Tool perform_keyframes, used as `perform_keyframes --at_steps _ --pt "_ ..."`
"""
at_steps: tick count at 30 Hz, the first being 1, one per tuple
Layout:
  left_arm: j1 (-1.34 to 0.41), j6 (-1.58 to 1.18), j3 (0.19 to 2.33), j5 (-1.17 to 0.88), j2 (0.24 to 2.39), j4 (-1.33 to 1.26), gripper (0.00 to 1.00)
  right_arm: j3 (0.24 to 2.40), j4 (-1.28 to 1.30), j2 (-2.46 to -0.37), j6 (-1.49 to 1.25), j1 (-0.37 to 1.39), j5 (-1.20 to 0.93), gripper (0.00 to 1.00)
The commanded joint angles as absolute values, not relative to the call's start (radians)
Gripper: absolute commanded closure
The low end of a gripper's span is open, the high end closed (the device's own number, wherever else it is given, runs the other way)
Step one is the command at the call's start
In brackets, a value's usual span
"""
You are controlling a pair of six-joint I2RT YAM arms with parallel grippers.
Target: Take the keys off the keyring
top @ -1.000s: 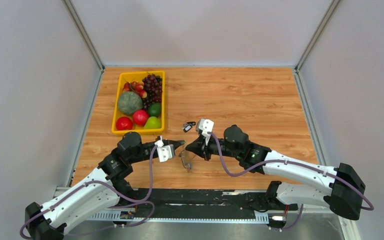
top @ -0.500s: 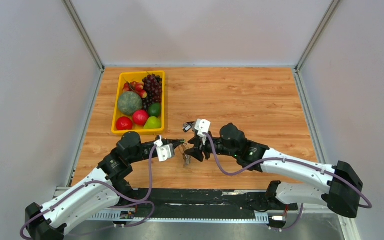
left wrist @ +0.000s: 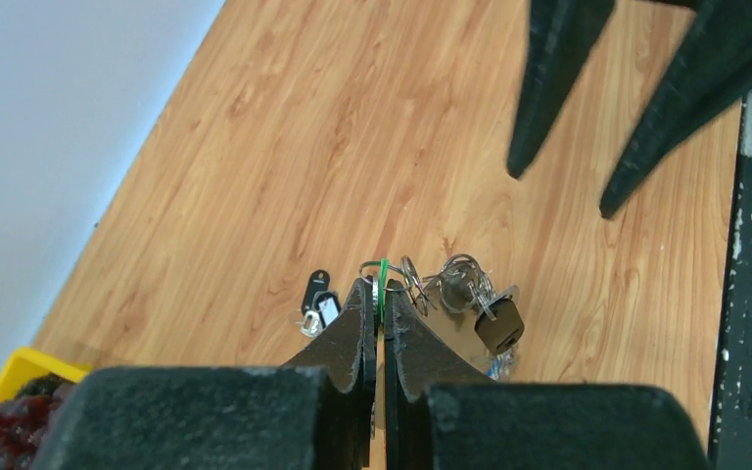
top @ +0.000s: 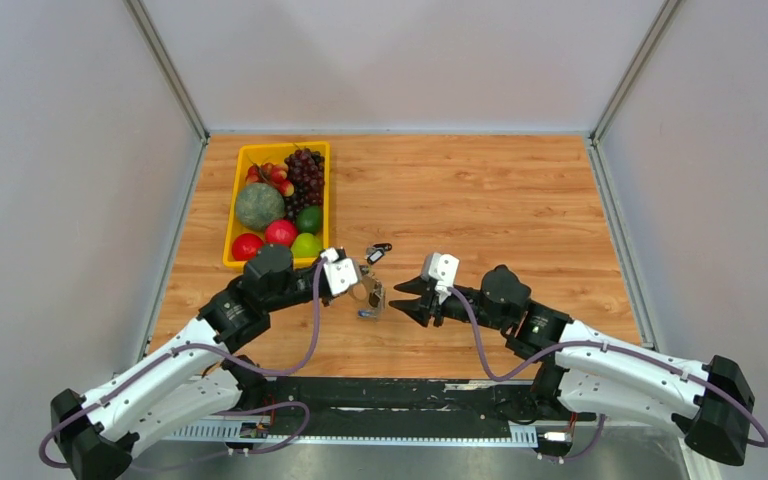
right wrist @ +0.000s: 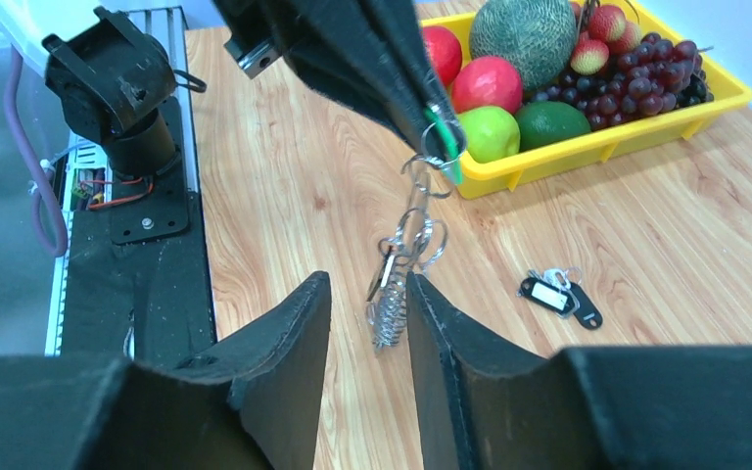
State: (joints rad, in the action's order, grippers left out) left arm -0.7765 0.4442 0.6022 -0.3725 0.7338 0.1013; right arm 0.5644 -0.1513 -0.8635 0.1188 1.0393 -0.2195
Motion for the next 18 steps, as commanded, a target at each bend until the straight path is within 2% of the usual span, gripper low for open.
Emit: perform_keyframes --at_steps 1,11,18 --pt "-0.783 0.257 0.755 -0.252 0.790 0.209 1.00 0.511 -0.331 -0.840 0.109 1.042 -0.270 0.62" --pt "-0.783 -0.041 1.039 -0.084 0.941 0.620 1.00 0.496 -0.489 -0.920 0.098 1.042 -0.288 0.62" --pt "-0.784 -0.130 1.167 -0.095 0.988 0.801 1.00 0.504 -0.621 -0.992 0.112 1.042 -0.272 0.63"
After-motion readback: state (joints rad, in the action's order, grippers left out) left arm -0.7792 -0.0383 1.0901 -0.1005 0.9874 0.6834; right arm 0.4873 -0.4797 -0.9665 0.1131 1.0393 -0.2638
